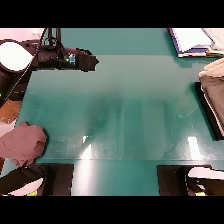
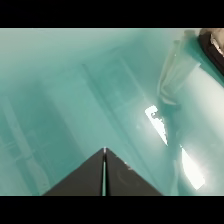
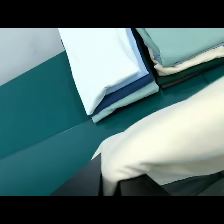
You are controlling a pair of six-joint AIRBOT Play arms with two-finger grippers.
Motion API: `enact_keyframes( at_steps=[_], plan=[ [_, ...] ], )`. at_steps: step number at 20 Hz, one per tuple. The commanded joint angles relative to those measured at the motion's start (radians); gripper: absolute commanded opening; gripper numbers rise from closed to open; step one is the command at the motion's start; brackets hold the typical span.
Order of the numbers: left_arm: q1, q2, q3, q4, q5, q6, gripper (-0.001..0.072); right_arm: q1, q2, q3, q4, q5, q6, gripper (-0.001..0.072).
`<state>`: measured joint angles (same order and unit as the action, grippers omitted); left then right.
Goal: Fold the shirts.
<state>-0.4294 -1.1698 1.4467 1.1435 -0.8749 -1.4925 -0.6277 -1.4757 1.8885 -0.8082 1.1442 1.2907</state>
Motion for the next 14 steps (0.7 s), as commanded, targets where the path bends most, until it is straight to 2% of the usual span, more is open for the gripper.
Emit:
enact_keyframes(
  at_steps=[1,7,11,13,14],
  plan=[
    [0.000,0.000,0.000,0.001,0.000,0.000,0.0026,-0.046,0.038,-0.001,-0.039,0.126,-0.006,0.0018],
    [0.000,0.000,0.000,0.001,-0.009,0.001,0.0026,-0.126,0.038,-0.079,-0.260,0.346,0.002,0.0019],
    [0.000,0.000,0.000,0.000,-0.009,0.001,0.0027,-0.184,0.038,-0.225,-0.373,0.415,0.011,0.0019],
    [0.000,0.000,0.000,0.001,-0.009,0.001,0.0026,-0.217,0.038,-0.283,-0.374,0.431,0.011,0.0026],
    [0.000,0.000,0.000,0.001,-0.008,0.003,0.0026,-0.237,0.038,-0.307,-0.369,0.435,0.014,0.0130]
  ],
)
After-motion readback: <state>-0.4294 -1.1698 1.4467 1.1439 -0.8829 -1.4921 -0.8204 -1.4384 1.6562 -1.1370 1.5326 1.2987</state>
